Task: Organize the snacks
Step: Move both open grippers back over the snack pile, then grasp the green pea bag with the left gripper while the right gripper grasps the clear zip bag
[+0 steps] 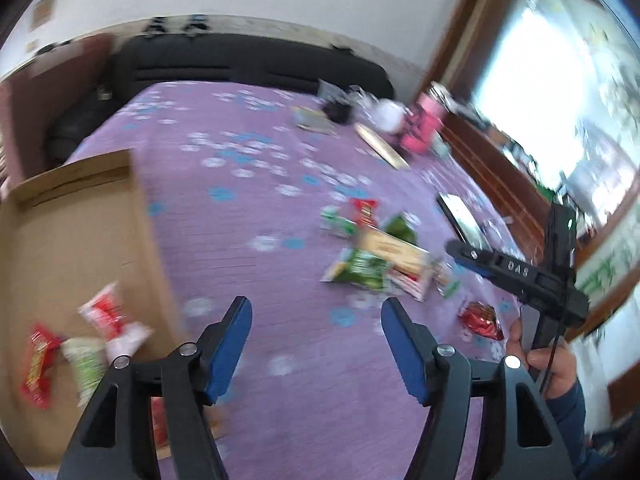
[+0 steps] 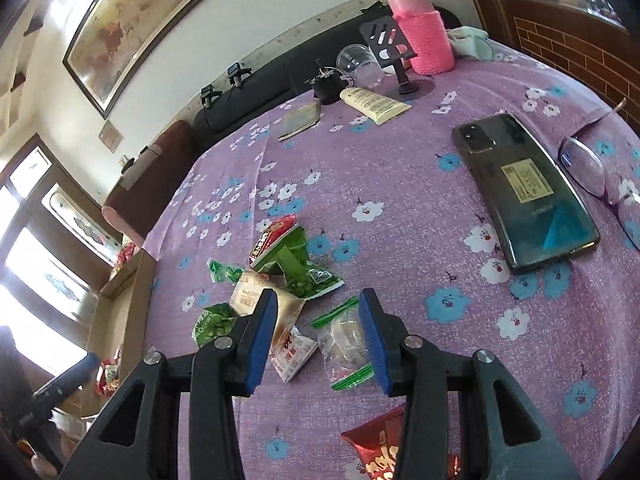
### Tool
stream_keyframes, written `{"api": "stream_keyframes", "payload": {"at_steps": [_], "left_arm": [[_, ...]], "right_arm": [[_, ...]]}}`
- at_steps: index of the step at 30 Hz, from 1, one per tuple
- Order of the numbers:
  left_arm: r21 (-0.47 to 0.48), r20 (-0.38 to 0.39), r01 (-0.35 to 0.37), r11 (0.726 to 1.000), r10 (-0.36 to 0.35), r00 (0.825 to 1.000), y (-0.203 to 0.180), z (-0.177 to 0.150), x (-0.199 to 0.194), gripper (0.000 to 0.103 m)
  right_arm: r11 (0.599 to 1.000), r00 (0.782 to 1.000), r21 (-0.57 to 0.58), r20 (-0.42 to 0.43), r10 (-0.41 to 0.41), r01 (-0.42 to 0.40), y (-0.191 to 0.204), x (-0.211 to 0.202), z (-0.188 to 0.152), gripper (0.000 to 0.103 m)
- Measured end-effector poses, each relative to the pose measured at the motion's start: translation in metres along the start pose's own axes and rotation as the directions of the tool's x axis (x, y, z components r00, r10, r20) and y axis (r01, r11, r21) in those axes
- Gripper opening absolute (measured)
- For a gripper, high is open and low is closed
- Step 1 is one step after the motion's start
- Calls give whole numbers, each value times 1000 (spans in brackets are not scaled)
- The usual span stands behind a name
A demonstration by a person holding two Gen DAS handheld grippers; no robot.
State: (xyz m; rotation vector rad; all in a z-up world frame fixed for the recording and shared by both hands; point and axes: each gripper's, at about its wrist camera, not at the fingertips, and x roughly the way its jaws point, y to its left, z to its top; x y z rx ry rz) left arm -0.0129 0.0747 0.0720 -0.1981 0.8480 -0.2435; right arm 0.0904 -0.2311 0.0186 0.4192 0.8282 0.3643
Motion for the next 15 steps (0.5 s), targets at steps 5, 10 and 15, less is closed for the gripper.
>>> {"api": "stream_keyframes", "payload": {"at_steps": [5, 10, 15], "left_arm": [[71, -49, -19, 997, 23, 999, -35, 9, 37, 70], [90, -66, -43, 995, 49, 997, -42, 16, 54, 70], [95, -87, -60, 994, 68, 994, -42, 21, 73, 70]], "right_arm": [[1000, 1000, 20, -1, 24, -24, -6, -3, -1, 41], [999, 999, 20, -13, 48, -48, -2, -4, -3, 41], [999, 999, 15, -5, 52, -52, -1, -7, -4, 41]]}}
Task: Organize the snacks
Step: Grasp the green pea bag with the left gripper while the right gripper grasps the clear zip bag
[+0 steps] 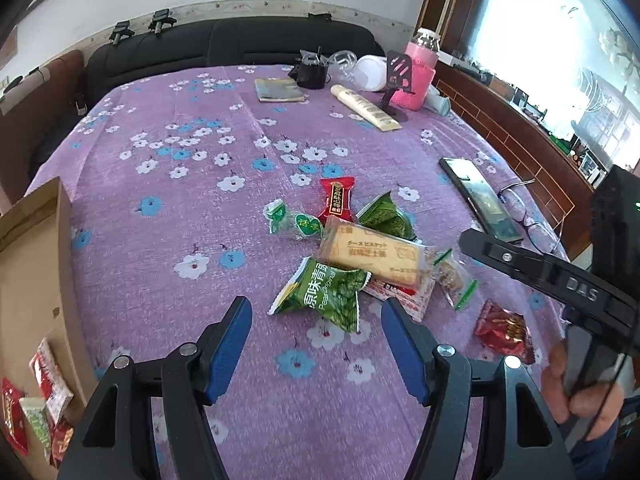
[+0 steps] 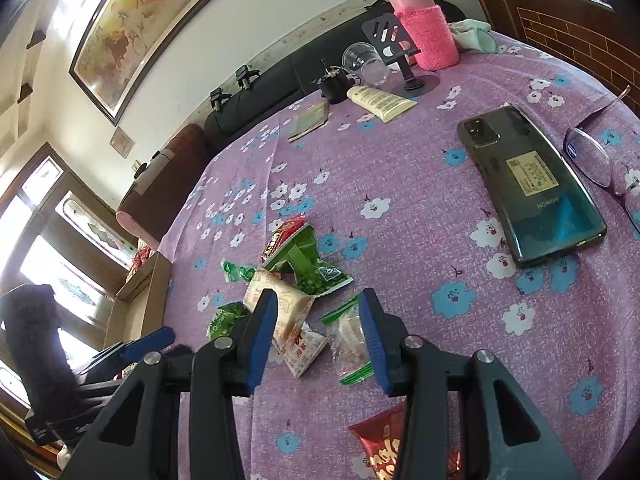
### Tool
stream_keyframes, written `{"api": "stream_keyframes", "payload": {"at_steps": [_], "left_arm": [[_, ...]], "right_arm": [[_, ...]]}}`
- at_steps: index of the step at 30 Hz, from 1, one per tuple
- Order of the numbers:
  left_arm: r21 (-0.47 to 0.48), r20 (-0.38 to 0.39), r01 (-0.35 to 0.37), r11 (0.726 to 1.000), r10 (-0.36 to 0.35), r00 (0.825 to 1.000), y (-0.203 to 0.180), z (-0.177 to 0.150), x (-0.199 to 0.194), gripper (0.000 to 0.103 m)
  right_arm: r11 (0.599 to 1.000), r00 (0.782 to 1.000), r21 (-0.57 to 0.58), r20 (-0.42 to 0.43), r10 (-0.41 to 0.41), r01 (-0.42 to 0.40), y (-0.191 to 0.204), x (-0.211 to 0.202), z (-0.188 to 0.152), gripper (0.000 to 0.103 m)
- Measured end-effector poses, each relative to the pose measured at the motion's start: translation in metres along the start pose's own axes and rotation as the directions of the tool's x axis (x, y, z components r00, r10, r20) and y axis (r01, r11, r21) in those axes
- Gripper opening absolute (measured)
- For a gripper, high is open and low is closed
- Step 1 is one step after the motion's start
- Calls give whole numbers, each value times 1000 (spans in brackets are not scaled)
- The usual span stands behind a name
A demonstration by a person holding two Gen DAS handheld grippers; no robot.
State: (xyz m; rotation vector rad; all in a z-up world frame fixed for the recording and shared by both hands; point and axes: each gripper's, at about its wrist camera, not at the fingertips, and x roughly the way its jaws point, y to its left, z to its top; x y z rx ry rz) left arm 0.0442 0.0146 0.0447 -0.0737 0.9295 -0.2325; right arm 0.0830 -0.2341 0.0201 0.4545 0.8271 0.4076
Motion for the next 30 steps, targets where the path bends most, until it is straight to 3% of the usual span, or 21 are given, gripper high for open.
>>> {"api": "stream_keyframes", "payload": {"at_steps": [8, 10, 11, 18, 27, 30], "left_arm": [[38, -30, -19, 999, 20, 999, -5, 4, 33, 70], [43, -28, -21, 999, 22, 999, -4, 5, 38, 64], [43, -30, -15, 999, 16, 999, -4, 5, 42, 53], [52, 16, -22, 998, 21, 1000, -1, 0, 41, 43], [-8, 33, 6, 1000, -6, 999, 17, -2, 32, 43], [-8, 33, 7, 1000, -7, 999, 17, -2, 32, 43]], "right_arm": [[1000, 1000, 8, -10, 0, 0, -1, 2, 0, 41], [1000, 1000, 8, -12, 0, 0, -1, 2, -1, 41], [1000, 1000, 7, -15, 0, 0, -1, 3, -1, 41], [1000, 999, -11, -42, -21, 20, 1, 10, -4, 41], [973, 979, -174, -103, -173, 154, 19, 29, -17, 39], [941, 967, -265, -86, -241, 211, 30, 34, -24, 30]]}}
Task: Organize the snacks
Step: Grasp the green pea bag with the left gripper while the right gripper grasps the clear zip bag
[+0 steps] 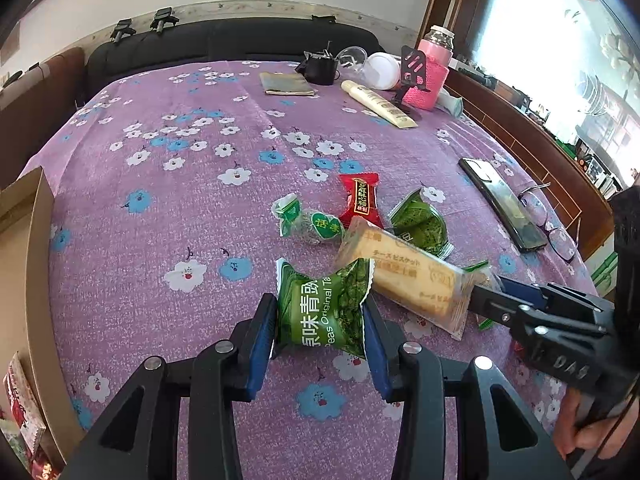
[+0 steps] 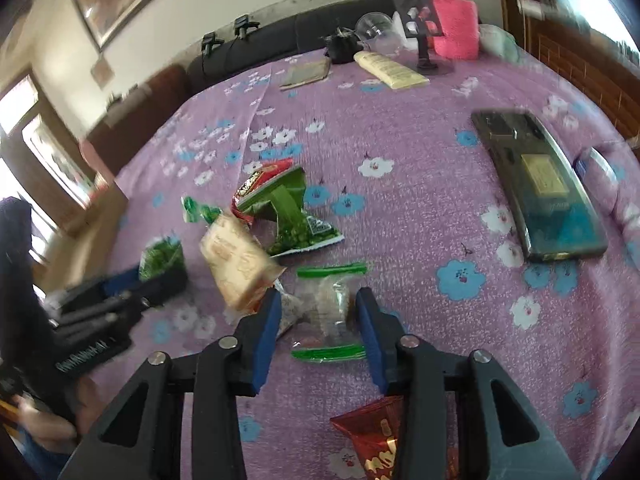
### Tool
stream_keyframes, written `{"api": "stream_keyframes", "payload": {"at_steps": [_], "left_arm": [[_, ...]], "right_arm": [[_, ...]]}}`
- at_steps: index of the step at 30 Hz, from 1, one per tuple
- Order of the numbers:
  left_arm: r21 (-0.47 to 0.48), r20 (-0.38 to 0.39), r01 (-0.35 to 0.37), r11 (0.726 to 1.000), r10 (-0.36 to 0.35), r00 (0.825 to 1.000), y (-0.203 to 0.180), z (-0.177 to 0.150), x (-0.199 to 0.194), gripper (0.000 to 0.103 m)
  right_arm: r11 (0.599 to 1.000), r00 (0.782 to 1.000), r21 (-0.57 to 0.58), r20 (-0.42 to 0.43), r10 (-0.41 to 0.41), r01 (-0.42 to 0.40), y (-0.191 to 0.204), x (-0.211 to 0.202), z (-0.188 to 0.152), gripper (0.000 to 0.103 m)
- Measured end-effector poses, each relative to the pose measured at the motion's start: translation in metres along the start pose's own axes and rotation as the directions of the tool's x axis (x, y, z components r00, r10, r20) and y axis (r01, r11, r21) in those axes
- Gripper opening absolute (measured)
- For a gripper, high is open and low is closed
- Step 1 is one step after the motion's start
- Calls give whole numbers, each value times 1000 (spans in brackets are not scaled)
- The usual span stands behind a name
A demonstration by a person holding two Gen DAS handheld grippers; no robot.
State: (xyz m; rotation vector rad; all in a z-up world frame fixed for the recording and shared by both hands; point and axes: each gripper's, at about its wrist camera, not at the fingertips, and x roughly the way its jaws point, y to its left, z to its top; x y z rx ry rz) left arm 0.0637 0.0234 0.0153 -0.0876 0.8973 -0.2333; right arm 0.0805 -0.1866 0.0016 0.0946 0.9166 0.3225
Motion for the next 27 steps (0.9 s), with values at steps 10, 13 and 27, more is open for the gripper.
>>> {"api": "stream_keyframes", "payload": {"at_steps": [10, 13, 27], "left_arm": [[-14, 54, 14, 1000, -13, 998, 2, 1, -11, 43], [-11, 72, 15, 1000, -14, 997, 1, 2, -15, 43], [22, 123, 0, 1000, -3, 992, -6, 0, -25, 43]], "right_arm": [[1000, 993, 28, 120, 9, -12, -7, -21, 3, 27], [999, 984, 6, 170, 48, -50, 0, -31, 4, 27], [988, 974, -93, 177, 139, -124, 31, -33, 0, 27]]}}
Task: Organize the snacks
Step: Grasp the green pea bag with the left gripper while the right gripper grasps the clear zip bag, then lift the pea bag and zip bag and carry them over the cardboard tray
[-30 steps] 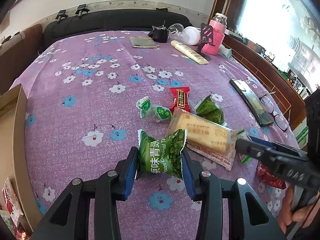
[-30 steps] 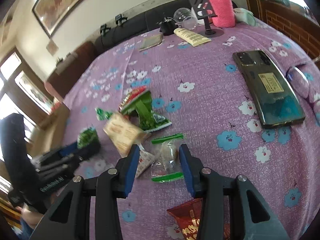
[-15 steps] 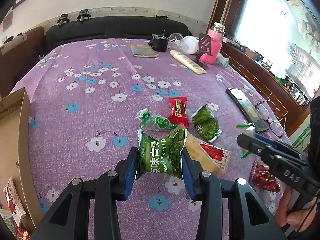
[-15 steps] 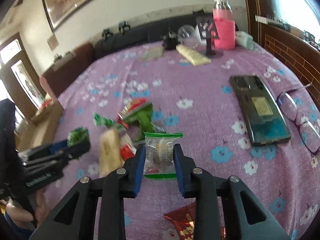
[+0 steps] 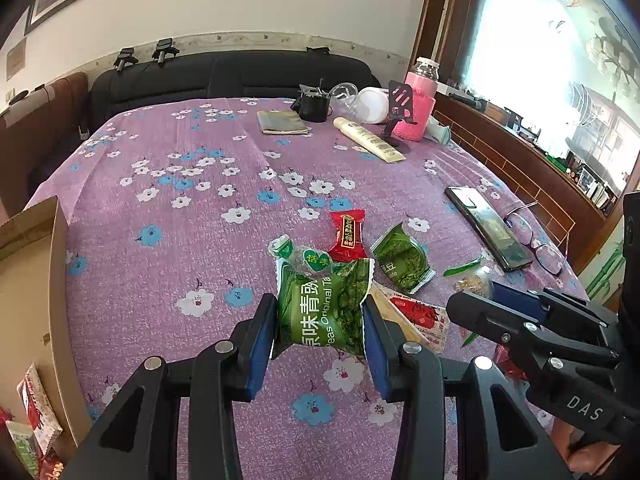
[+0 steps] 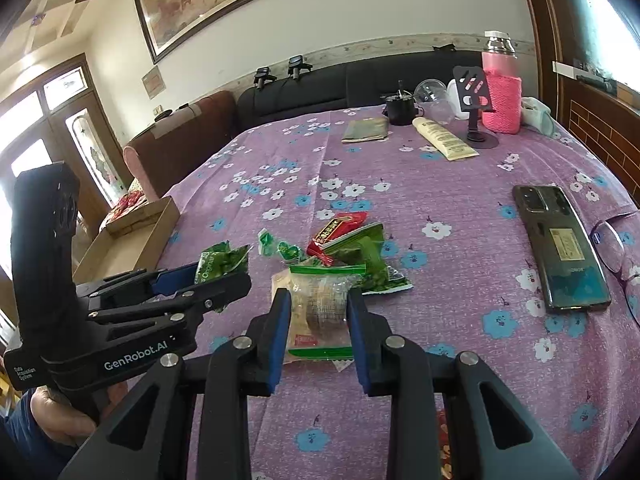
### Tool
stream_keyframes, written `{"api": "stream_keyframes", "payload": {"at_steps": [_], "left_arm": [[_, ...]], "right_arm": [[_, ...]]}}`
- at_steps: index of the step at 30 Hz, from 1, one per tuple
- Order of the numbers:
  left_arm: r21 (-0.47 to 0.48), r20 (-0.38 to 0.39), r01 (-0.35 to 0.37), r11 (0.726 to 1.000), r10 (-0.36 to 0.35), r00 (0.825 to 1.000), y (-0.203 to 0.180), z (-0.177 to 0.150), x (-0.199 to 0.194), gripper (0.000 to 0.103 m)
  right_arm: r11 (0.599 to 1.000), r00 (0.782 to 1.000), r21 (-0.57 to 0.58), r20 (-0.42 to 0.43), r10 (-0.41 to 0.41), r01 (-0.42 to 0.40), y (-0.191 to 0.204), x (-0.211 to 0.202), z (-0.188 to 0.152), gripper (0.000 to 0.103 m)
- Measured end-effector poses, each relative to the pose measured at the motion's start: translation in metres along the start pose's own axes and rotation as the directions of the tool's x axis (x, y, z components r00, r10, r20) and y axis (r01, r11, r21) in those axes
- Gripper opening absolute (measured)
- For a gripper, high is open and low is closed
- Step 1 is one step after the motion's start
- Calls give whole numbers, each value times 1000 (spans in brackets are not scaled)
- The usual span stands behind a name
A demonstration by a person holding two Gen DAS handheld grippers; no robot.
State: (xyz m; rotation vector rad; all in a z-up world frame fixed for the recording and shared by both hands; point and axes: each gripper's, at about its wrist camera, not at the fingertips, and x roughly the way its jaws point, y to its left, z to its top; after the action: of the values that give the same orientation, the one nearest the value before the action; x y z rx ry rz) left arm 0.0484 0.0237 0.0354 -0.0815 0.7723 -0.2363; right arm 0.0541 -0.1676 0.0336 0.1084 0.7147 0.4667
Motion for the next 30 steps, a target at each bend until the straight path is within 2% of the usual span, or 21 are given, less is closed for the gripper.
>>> {"api": "stream_keyframes", "payload": {"at_steps": [30], "left_arm": [[25, 30, -1, 1000, 0, 1000, -7, 0, -7, 43]], "right_arm": [[1000, 1000, 0, 6, 4, -4, 1, 0, 0, 27]]}}
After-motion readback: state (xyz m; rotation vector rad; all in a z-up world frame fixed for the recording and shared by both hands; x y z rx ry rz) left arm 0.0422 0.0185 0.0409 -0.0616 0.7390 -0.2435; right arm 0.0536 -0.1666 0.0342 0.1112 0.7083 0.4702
